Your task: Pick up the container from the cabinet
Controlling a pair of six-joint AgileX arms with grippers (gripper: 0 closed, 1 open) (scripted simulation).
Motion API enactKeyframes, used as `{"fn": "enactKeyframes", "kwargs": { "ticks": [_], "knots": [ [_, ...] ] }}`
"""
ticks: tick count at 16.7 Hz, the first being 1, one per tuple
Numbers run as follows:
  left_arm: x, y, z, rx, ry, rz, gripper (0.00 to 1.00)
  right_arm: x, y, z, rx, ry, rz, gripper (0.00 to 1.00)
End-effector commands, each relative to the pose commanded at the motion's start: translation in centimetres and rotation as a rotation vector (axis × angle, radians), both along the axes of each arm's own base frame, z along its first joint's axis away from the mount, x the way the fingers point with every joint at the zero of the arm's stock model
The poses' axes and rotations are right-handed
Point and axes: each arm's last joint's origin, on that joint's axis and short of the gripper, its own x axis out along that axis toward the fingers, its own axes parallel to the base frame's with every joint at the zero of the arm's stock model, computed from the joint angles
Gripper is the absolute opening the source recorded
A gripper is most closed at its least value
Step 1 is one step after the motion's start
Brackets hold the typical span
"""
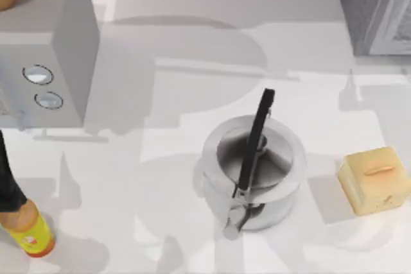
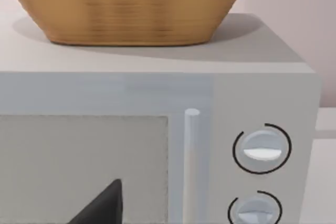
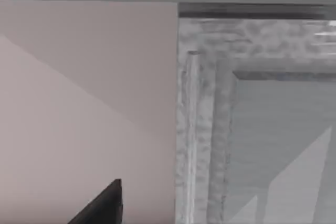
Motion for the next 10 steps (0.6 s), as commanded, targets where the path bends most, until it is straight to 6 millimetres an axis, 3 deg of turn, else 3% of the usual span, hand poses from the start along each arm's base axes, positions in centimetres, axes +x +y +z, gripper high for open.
{"fn": "enactKeyframes", "kwargs": {
  "ticks": [3,5,10],
  "knots": [
    [0.0,0.0,0.0,0.000,0.000,0.000,1.00,3.2,0.9,5.0,0.004,-0.017,-0.008,1.00],
    [0.0,0.0,0.0,0.000,0.000,0.000,1.00,5.3,1.5,7.3,0.005,-0.022,-0.017,1.00],
    [0.0,0.0,0.0,0.000,0.000,0.000,1.00,8.5,2.4,10.0,0.007,-0.024,-0.037,1.00]
  ]
}}
